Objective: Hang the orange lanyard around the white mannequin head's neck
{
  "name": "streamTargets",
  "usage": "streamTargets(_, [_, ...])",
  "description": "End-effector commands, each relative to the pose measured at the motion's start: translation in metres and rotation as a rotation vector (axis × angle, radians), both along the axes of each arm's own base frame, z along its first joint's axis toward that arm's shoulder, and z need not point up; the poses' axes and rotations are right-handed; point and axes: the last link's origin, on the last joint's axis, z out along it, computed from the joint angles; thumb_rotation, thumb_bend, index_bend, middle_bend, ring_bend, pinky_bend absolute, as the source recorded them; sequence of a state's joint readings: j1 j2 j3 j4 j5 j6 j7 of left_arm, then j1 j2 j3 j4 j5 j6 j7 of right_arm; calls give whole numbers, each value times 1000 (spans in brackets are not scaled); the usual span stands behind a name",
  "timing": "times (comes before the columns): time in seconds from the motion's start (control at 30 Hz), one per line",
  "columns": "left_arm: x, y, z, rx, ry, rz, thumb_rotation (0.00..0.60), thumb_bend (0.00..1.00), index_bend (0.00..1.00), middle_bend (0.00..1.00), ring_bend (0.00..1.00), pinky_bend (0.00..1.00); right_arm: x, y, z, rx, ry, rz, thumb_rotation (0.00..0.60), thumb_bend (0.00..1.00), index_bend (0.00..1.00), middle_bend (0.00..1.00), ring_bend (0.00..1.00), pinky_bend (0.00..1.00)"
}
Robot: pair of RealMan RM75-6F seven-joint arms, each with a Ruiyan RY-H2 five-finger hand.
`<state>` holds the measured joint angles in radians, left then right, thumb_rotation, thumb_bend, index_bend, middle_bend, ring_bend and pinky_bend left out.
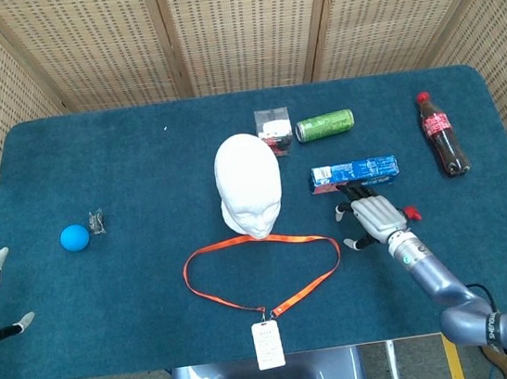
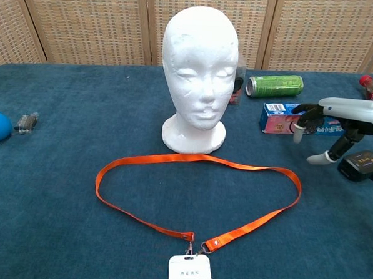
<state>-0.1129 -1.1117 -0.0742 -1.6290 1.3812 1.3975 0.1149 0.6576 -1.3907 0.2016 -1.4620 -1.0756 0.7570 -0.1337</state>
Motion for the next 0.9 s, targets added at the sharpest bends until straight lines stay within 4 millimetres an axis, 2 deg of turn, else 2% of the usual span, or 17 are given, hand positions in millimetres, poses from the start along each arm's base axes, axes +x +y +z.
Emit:
streamTargets(0.03, [0,0,-1,-3,1,0,600,0,0,0,0,0,7,-4,-20,7,34,6,600,472,428,0,0,0])
streamTargets(0.23, [0,-1,0,-2,-2,6,600,0,0,0,0,0,10,-3,-41,13,94,-9,600,473,439,0,0,0])
streamTargets(0.53, [-1,-2,2,4,-10,6,600,0,0,0,0,0,12,-1,-53,3,140,-5,600,480,462,0,0,0])
streamTargets(0.9, [-2,-2,3,4,-18,10,600,0,0,0,0,0,14,2,-61,13,179,16,600,611,515,0,0,0])
